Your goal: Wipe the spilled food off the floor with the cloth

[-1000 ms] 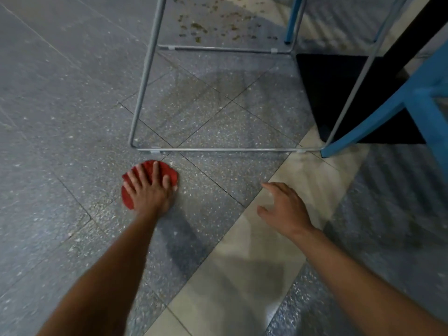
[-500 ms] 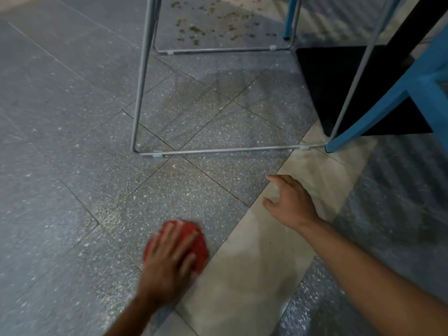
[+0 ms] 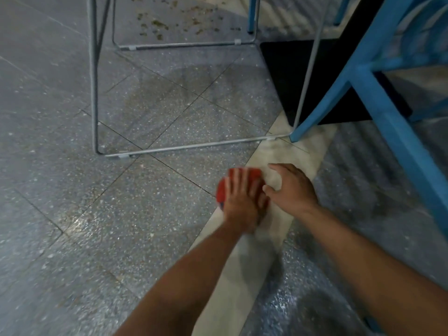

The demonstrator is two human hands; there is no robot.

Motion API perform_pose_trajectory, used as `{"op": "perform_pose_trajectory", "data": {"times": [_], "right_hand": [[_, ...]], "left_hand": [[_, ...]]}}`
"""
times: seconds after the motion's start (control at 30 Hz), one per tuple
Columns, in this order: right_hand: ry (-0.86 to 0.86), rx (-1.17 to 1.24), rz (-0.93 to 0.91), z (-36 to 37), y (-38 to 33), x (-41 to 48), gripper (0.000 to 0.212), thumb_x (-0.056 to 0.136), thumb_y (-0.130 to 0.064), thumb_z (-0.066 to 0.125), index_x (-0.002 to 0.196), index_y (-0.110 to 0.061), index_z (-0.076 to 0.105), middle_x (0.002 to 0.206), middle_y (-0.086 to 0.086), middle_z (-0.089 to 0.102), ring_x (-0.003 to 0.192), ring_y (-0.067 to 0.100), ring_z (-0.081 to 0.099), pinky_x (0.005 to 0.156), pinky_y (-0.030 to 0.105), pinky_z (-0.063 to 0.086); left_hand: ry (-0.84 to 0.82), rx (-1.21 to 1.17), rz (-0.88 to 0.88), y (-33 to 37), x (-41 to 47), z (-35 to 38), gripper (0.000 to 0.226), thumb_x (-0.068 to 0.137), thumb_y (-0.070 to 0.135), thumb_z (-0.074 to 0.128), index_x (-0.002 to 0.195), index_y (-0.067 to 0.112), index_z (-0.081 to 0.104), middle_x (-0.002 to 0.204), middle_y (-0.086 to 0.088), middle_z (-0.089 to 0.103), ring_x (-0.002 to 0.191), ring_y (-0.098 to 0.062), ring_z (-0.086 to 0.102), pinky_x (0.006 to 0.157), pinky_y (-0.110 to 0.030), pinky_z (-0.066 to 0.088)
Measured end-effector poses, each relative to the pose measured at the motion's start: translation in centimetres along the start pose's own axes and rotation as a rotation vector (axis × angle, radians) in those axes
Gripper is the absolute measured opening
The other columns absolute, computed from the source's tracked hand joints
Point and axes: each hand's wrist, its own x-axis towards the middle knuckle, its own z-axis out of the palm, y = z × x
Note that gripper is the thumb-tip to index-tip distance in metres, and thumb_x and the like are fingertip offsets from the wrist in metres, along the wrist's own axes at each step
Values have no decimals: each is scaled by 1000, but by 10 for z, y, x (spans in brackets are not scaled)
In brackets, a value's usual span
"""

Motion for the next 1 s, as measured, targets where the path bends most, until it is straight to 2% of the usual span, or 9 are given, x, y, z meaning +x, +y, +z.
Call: {"op": "perform_pose_trajectory", "data": {"times": [0.13, 0.23, 0.33, 0.43, 0.57, 0.63, 0.8, 0.9, 1.0], "right_hand": [[-8, -6, 70, -12, 28, -7, 63, 90, -38, 67, 149, -29, 47, 150, 0, 48, 134, 25, 46, 109, 37, 41], [15, -11, 99, -17, 44, -10, 62, 91, -38, 65, 149, -29, 46, 149, 1, 49, 134, 27, 47, 109, 37, 40], [21, 6, 127, -20, 53, -13, 61, 91, -37, 65, 149, -26, 47, 148, 4, 51, 134, 27, 48, 110, 36, 40], [8, 5, 139, -18, 48, -20, 60, 92, -36, 65, 149, -27, 48, 148, 4, 51, 134, 27, 47, 109, 36, 40], [-53, -8, 31, -9, 20, -34, 60, 92, -35, 66, 149, -28, 48, 149, 0, 49, 133, 26, 47, 109, 37, 41], [-46, 0, -20, -6, 7, -37, 61, 91, -35, 66, 148, -28, 48, 149, -2, 49, 133, 24, 46, 111, 36, 41], [-58, 14, -101, 10, -23, -40, 59, 90, -34, 66, 147, -27, 50, 147, -1, 50, 131, 26, 48, 109, 36, 43], [-100, -1, -154, 27, -34, -44, 58, 89, -33, 66, 145, -26, 52, 146, 1, 52, 129, 29, 49, 107, 35, 43], [-143, -2, -172, 44, -47, -50, 58, 90, -33, 66, 146, -25, 51, 146, 1, 51, 130, 29, 48, 108, 36, 42]], "left_hand": [[-46, 69, 676, 31, -106, 61, 55, 112, 53, 36, 163, 34, 40, 179, -11, 17, 166, -39, 0, 133, -60, 0], [-115, 185, 825, -26, -190, 78, 45, 112, 57, 39, 155, 46, 47, 181, -2, 12, 167, -31, 9, 134, -53, -4], [-23, 220, 719, -113, -201, 51, 51, 109, 61, 45, 156, 46, 47, 180, -1, 18, 166, -31, 16, 133, -54, 5], [96, 141, 258, -150, -144, 6, 61, 108, 59, 41, 163, 33, 45, 176, -11, 26, 165, -37, 17, 127, -62, 24], [99, 11, -262, -74, -58, -29, 66, 112, 57, 31, 171, 30, 20, 180, -15, 5, 165, -43, -4, 132, -58, -1], [28, 14, -142, -21, -51, -17, 65, 113, 57, 29, 172, 33, 17, 180, -13, 1, 164, -43, -11, 132, -58, -5], [-77, 74, 670, 16, -192, 71, 52, 113, 55, 40, 161, 37, 44, 180, -9, 14, 166, -37, 2, 133, -61, 3], [-101, 108, 654, -72, -274, 84, 46, 111, 59, 44, 152, 40, 52, 181, -3, 11, 167, -31, 8, 133, -58, 7], [51, 186, 259, -182, -298, 49, 55, 109, 62, 45, 159, 39, 48, 180, -5, 15, 166, -32, 13, 128, -61, 21]]}}
